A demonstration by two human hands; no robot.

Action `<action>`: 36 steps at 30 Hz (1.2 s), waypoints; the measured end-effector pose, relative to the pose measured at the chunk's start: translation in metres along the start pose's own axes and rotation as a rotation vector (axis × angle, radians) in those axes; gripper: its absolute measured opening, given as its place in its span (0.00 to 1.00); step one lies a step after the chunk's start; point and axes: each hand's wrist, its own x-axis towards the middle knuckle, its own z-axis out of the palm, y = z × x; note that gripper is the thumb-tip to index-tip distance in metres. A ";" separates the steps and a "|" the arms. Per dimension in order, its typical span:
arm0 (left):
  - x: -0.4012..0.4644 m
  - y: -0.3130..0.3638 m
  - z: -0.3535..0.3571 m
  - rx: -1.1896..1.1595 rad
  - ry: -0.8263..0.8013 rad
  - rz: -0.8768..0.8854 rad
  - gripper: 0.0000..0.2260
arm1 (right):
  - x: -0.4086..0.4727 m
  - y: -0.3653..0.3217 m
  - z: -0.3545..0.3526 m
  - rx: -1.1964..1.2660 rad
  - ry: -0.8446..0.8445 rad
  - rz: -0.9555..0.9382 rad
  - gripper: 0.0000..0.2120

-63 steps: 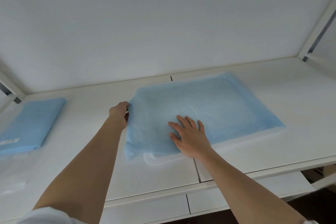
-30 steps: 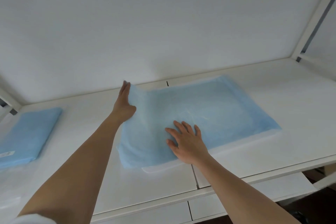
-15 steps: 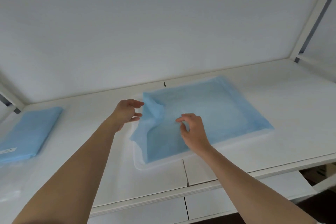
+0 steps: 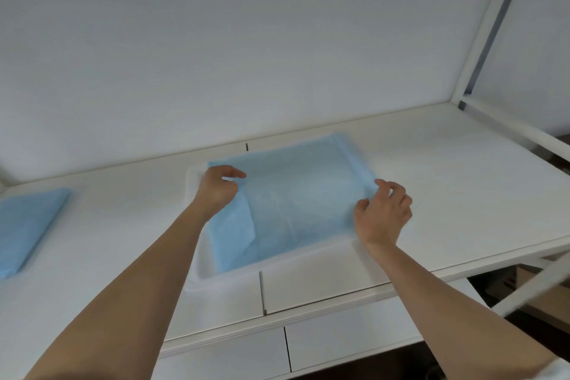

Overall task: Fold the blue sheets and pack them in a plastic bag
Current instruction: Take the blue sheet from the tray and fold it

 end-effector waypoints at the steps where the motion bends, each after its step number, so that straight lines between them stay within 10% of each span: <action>1: -0.001 0.005 0.008 0.131 0.048 0.053 0.19 | 0.004 0.010 -0.003 -0.010 -0.008 0.034 0.23; 11: -0.020 0.044 0.110 0.295 -0.248 0.236 0.14 | 0.047 0.066 -0.020 0.165 -0.181 0.253 0.16; 16: -0.035 0.052 0.147 0.321 -0.421 0.100 0.26 | 0.060 0.068 -0.026 0.176 -0.413 0.333 0.12; 36: -0.053 0.036 0.120 0.462 -0.409 -0.031 0.38 | 0.074 0.055 -0.042 0.432 -0.982 0.417 0.10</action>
